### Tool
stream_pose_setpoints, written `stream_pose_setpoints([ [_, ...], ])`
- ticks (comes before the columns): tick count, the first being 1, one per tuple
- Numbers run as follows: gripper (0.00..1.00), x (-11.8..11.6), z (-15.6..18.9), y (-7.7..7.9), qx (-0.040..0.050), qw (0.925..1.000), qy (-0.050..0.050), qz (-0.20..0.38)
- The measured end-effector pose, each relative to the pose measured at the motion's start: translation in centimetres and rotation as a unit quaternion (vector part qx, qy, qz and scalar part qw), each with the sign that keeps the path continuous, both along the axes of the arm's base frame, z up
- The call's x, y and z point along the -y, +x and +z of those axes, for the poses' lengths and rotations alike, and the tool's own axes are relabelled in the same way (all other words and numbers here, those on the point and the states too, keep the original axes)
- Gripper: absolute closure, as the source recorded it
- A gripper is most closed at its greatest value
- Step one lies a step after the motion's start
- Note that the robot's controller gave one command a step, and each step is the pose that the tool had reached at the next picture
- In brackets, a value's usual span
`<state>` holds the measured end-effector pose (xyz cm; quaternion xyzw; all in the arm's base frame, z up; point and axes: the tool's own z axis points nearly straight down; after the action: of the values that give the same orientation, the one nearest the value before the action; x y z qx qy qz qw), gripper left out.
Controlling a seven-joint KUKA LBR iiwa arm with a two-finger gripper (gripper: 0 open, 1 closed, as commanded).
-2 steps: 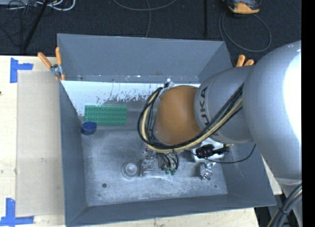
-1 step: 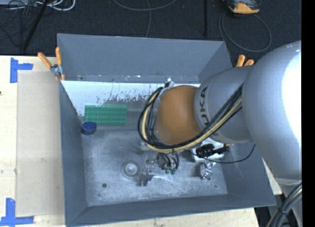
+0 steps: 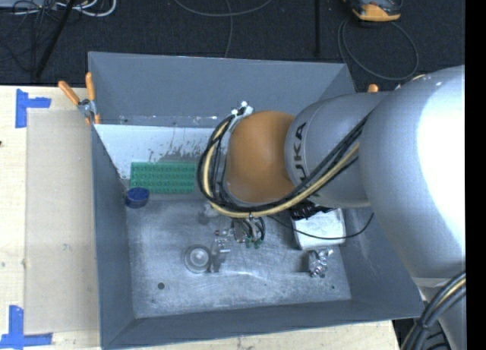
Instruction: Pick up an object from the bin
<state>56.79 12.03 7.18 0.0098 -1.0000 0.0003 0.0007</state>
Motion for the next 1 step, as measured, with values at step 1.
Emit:
stream_pose_setpoints([
  [1,0.0,-0.87,0.06,-2.69,0.0047,0.9989,0.001,0.047],
])
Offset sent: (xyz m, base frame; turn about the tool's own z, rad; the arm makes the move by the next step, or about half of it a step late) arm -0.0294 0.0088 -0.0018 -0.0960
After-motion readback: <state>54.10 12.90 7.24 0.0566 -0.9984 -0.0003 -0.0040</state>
